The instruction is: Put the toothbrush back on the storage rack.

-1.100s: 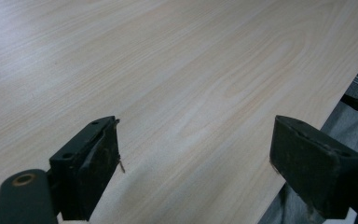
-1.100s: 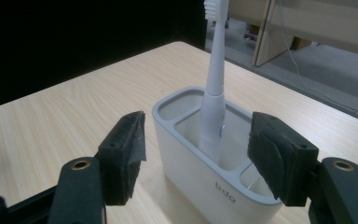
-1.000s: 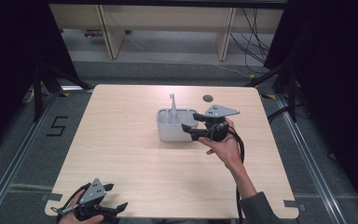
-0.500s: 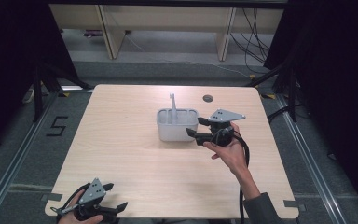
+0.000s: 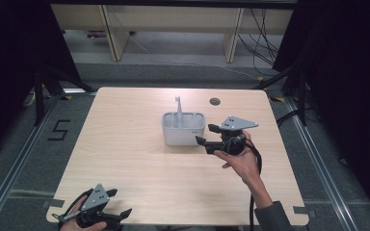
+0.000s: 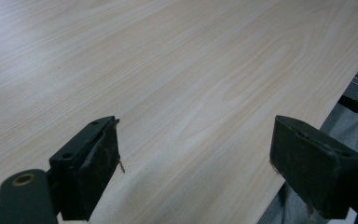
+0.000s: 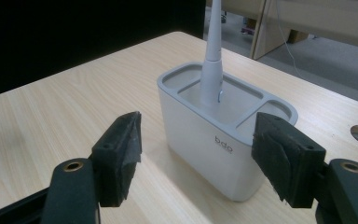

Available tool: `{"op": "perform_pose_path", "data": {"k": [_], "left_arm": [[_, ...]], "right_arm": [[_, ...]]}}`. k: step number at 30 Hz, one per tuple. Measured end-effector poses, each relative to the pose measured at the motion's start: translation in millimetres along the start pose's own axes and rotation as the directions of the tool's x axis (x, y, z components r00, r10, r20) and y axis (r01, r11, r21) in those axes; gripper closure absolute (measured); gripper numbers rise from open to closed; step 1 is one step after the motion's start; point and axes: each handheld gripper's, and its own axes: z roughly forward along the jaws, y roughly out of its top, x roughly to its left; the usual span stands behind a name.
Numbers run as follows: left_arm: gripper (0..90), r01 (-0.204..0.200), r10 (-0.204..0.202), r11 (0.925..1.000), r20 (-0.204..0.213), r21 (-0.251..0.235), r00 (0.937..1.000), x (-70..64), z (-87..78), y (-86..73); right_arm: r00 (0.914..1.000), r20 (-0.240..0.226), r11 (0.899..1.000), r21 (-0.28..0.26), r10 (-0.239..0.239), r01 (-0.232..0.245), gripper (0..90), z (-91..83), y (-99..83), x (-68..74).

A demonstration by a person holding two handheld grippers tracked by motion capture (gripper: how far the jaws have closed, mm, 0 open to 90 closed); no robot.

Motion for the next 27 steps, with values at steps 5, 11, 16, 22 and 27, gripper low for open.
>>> {"op": "perform_pose_path", "data": {"k": [5,11,16,22,27], "left_arm": [[15.0,-0.008,0.008,0.9999,0.004,0.007,1.0000,0.5,0.3,0.2],[15.0,-0.022,0.022,0.9997,-0.003,0.011,0.9997,1.6,0.1,0.6],[15.0,-0.034,0.034,0.9994,-0.005,0.001,0.9994,2.5,0.6,0.7],[14.9,-0.003,0.003,1.0000,0.007,0.005,1.0000,0.1,0.0,0.2],[14.9,0.021,-0.021,0.9996,0.007,-0.018,0.9998,-1.4,1.7,-0.2]], "right_arm": [[1.0000,0.003,1.000,-0.002,-0.009,0.009,33.9,-5.6,-4.1,0.1],[1.0000,-0.004,1.000,-0.006,0.002,-0.002,33.9,-12.0,-10.0,-0.7],[0.9999,0.011,1.000,-0.001,0.010,-0.010,34.0,-17.8,-15.7,-3.2],[0.9993,0.013,0.999,0.008,0.034,-0.034,33.9,-22.9,-23.2,-4.7],[0.9997,0.019,1.000,0.004,0.015,-0.015,33.3,-26.0,-27.3,-6.0]]}}
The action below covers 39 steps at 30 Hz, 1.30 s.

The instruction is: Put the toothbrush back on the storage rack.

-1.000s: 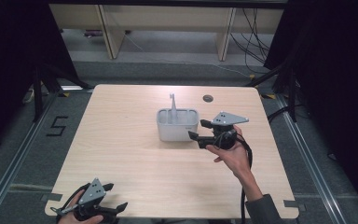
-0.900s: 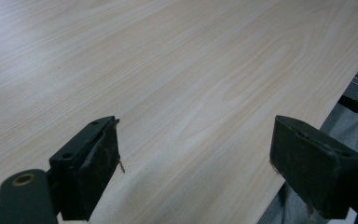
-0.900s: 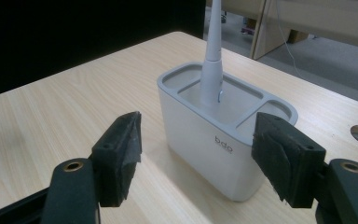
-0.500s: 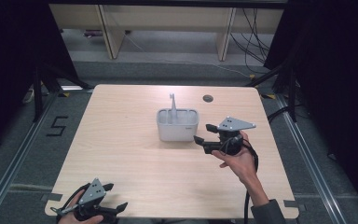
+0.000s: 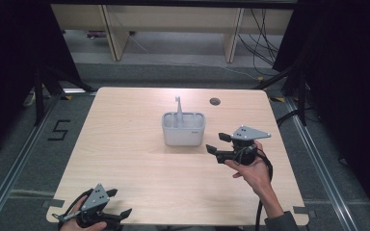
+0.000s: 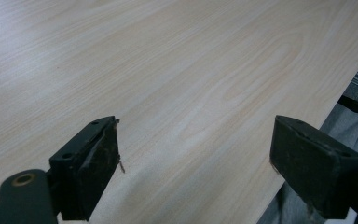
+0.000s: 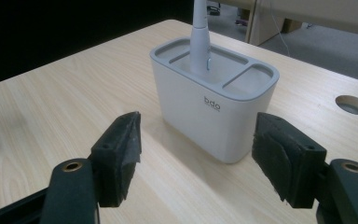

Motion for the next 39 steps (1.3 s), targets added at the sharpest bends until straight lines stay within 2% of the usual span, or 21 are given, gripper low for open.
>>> {"op": "perform_pose_path", "data": {"k": [3,4,5,6,9,11,13,14,16,17,18,19,21,25,26,27,29,32,33,38,39], "left_arm": [[15.0,-0.001,0.001,1.0000,-0.001,-0.001,1.0000,0.0,-0.1,0.1],[15.0,0.000,0.000,1.0000,-0.007,-0.003,1.0000,-0.3,-0.3,0.0],[14.9,0.000,0.000,1.0000,-0.006,-0.002,1.0000,-0.2,-0.3,0.1],[14.9,-0.001,0.001,1.0000,-0.006,-0.001,1.0000,-0.2,-0.3,0.1],[14.9,-0.002,0.002,1.0000,-0.007,-0.001,1.0000,-0.1,-0.5,0.1],[14.9,-0.001,0.001,1.0000,-0.006,-0.002,1.0000,-0.1,-0.4,0.1],[14.9,0.008,-0.008,0.9999,-0.004,-0.013,1.0000,-0.4,0.7,-0.1],[14.9,-0.002,0.002,1.0000,-0.004,-0.001,1.0000,0.2,-0.2,0.1],[14.9,-0.001,0.001,1.0000,-0.002,-0.001,1.0000,0.1,-0.2,0.0],[14.9,-0.001,0.001,1.0000,-0.002,0.000,1.0000,0.2,-0.1,0.0],[14.9,-0.022,0.023,0.9997,-0.009,0.012,0.9997,1.9,-0.8,0.3],[14.9,0.010,-0.010,0.9999,-0.004,-0.011,0.9999,-0.4,0.5,0.0],[14.9,0.008,-0.009,0.9999,-0.009,-0.012,0.9999,-0.6,0.0,0.2],[15.0,-0.006,0.006,1.0000,-0.009,-0.001,0.9999,0.1,-0.8,0.3],[14.9,-0.006,0.006,1.0000,-0.009,-0.002,0.9999,0.1,-0.9,0.3],[14.9,0.004,-0.004,0.9999,-0.009,-0.011,1.0000,-0.4,-0.3,0.3],[14.9,-0.001,0.001,1.0000,-0.011,-0.008,0.9999,0.1,-0.7,0.4],[14.9,0.005,-0.005,0.9999,-0.009,-0.012,0.9999,-0.5,-0.2,0.2],[14.9,-0.006,0.006,1.0000,-0.009,-0.002,0.9999,0.2,-0.8,0.3],[15.0,0.005,-0.005,0.9999,-0.009,-0.013,0.9999,-0.4,-0.2,0.3],[15.0,0.007,-0.007,0.9999,-0.009,-0.011,0.9999,-0.6,-0.1,0.1]], "right_arm": [[1.0000,0.003,1.000,0.007,0.007,-0.007,32.0,-2.5,-2.2,0.6],[0.9997,-0.004,1.000,0.005,0.026,-0.026,31.0,-2.2,-3.4,1.6],[1.0000,0.002,1.000,0.005,0.009,-0.009,30.3,-2.8,-3.9,0.4],[0.9994,-0.006,0.999,0.006,0.034,-0.034,29.5,-2.8,-4.9,2.4],[0.9999,0.005,1.000,0.008,0.014,-0.014,28.5,-5.0,-6.4,1.2],[0.9992,-0.006,0.999,0.012,0.038,-0.038,28.0,-5.8,-8.3,3.1],[0.9999,0.004,1.000,0.004,0.012,-0.012,27.4,-6.5,-9.1,2.2],[0.9992,0.001,0.999,0.004,0.041,-0.041,26.9,-6.5,-10.1,4.2],[0.9996,-0.011,1.000,0.000,0.026,-0.026,26.3,-7.1,-11.2,3.7],[0.9990,-0.006,0.999,0.007,0.043,-0.043,26.2,-8.5,-11.8,5.1],[0.9987,-0.009,0.999,0.006,0.049,-0.049,25.8,-8.7,-13.1,6.3],[0.9995,-0.004,1.000,0.004,0.030,-0.030,25.5,-8.8,-13.8,5.6],[0.9982,-0.014,0.998,0.017,0.058,-0.058,24.9,-8.6,-17.7,7.7],[0.9982,-0.015,0.998,0.016,0.059,-0.059,23.2,-7.3,-23.8,6.8],[0.9955,0.001,0.995,0.028,0.094,-0.094,22.8,-8.8,-25.7,9.5],[0.9984,-0.014,0.998,0.017,0.055,-0.055,23.0,-7.4,-26.6,6.4],[0.9972,-0.009,0.997,0.022,0.074,-0.074,23.1,-9.0,-29.2,8.7],[0.9974,-0.013,0.997,0.012,0.071,-0.070,23.0,-8.3,-33.1,9.0],[0.9958,-0.017,0.996,0.020,0.090,-0.090,23.1,-8.7,-34.1,11.0],[0.9978,-0.015,0.998,0.030,0.064,-0.063,23.1,-7.9,-42.7,11.1],[0.9967,-0.015,0.996,0.029,0.080,-0.080,23.1,-6.9,-45.2,12.8]]}}
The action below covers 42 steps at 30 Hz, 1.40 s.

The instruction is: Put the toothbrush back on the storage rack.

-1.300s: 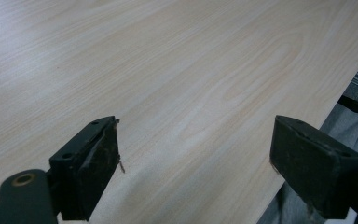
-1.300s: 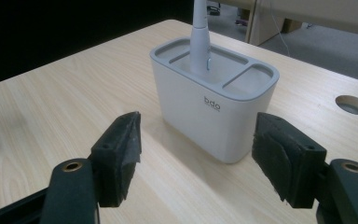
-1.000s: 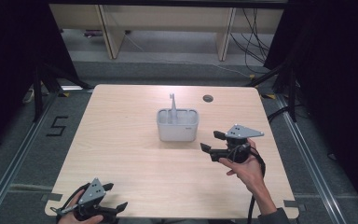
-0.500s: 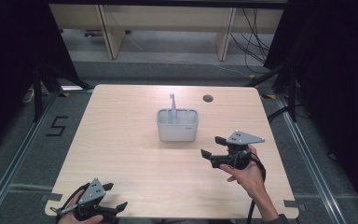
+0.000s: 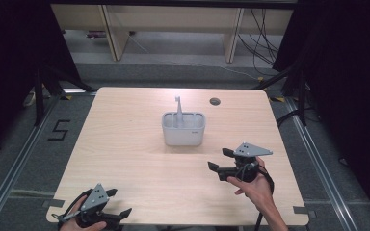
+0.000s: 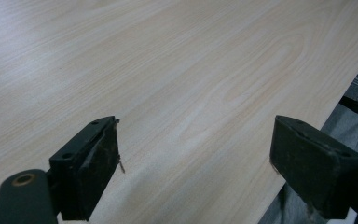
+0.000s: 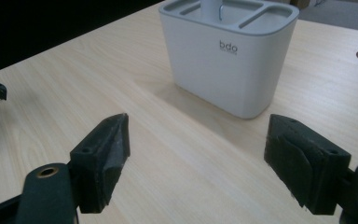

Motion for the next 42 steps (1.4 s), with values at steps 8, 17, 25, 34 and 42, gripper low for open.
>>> {"op": "perform_pose_path", "data": {"k": [8,17,25,34,42], "left_arm": [[15.0,-0.020,0.021,0.9997,-0.002,0.011,0.9998,2.4,-0.1,-0.1],[15.0,-0.012,0.012,0.9999,-0.001,0.010,0.9999,1.6,0.2,-0.3],[14.9,0.005,-0.005,1.0000,0.004,0.001,1.0000,0.1,0.4,-0.5],[14.9,0.003,-0.003,1.0000,0.004,-0.001,1.0000,0.3,0.4,-0.5],[15.0,0.005,-0.005,1.0000,0.001,-0.005,1.0000,0.6,0.3,-0.6]], "right_arm": [[0.9999,-0.015,1.000,0.023,-0.003,0.003,23.1,-0.2,-12.4,-0.3],[0.9998,-0.002,0.999,0.037,0.021,-0.021,23.0,-4.7,-23.5,1.4],[0.9998,-0.019,0.999,0.053,0.008,-0.007,20.2,-5.3,-35.9,6.9],[0.9998,-0.022,0.997,0.079,0.001,0.001,17.0,-8.3,-47.1,12.7],[0.9998,-0.019,0.993,0.121,-0.004,0.006,16.7,-15.3,-56.8,22.7]]}}
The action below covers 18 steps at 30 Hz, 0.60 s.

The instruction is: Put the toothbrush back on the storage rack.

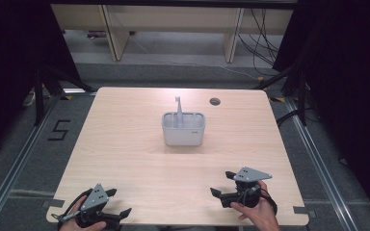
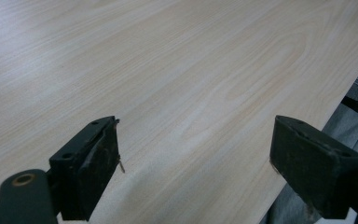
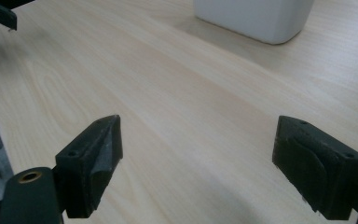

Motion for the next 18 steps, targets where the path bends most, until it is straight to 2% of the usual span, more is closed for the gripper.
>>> {"op": "perform_pose_path", "data": {"k": [4,5,6,7,8,9,10,12,14,15,18], "left_arm": [[14.9,-0.007,0.007,0.9999,-0.003,0.007,1.0000,0.5,-0.7,0.2],[14.9,-0.001,0.001,1.0000,-0.002,0.001,1.0000,0.1,-0.2,0.1],[15.0,-0.002,0.002,1.0000,-0.002,0.003,1.0000,0.0,-0.3,0.1],[14.9,-0.009,0.009,0.9999,-0.005,0.009,0.9999,0.2,-0.9,0.3],[14.9,-0.013,0.013,0.9999,-0.006,0.008,0.9999,0.2,-1.1,0.4],[14.9,-0.013,0.013,0.9999,-0.006,0.007,0.9999,0.3,-1.2,0.5],[14.9,-0.014,0.014,0.9999,-0.007,0.006,0.9999,0.4,-1.2,0.6],[14.9,-0.010,0.010,0.9999,-0.008,0.004,0.9999,0.2,-1.3,0.5],[14.9,-0.010,0.010,0.9999,-0.009,0.002,0.9999,0.1,-1.2,0.5],[14.9,-0.016,0.016,0.9999,-0.008,0.004,0.9998,0.5,-1.4,0.7],[14.9,-0.016,0.016,0.9998,-0.006,0.012,0.9999,0.2,-1.8,0.9]], "right_arm": [[0.9998,0.000,1.000,0.001,-0.020,0.020,16.7,-3.5,-5.6,1.7],[1.0000,-0.007,1.000,0.016,-0.004,0.004,16.7,-4.8,-7.2,3.2],[0.9999,-0.009,1.000,0.023,-0.011,0.011,16.7,-5.2,-8.3,2.6],[0.9998,-0.002,0.999,0.028,0.019,-0.019,16.7,-6.4,-9.7,5.0],[0.9997,0.010,1.000,0.020,-0.024,0.024,16.7,-7.1,-10.0,2.3],[0.9994,0.000,0.999,0.038,0.033,-0.033,16.7,-8.8,-11.2,6.3],[0.9999,-0.007,1.000,0.027,-0.008,0.008,16.7,-8.4,-11.2,3.1],[0.9998,-0.008,1.000,0.027,-0.016,0.016,16.7,-8.9,-12.4,2.1],[1.0000,0.005,0.999,0.036,-0.002,0.002,16.6,-10.6,-13.5,3.3],[0.9997,0.004,0.999,0.026,-0.022,0.022,16.6,-9.9,-13.7,1.5],[0.9998,0.008,0.999,0.031,-0.016,0.015,16.6,-10.8,-14.0,1.4]]}}
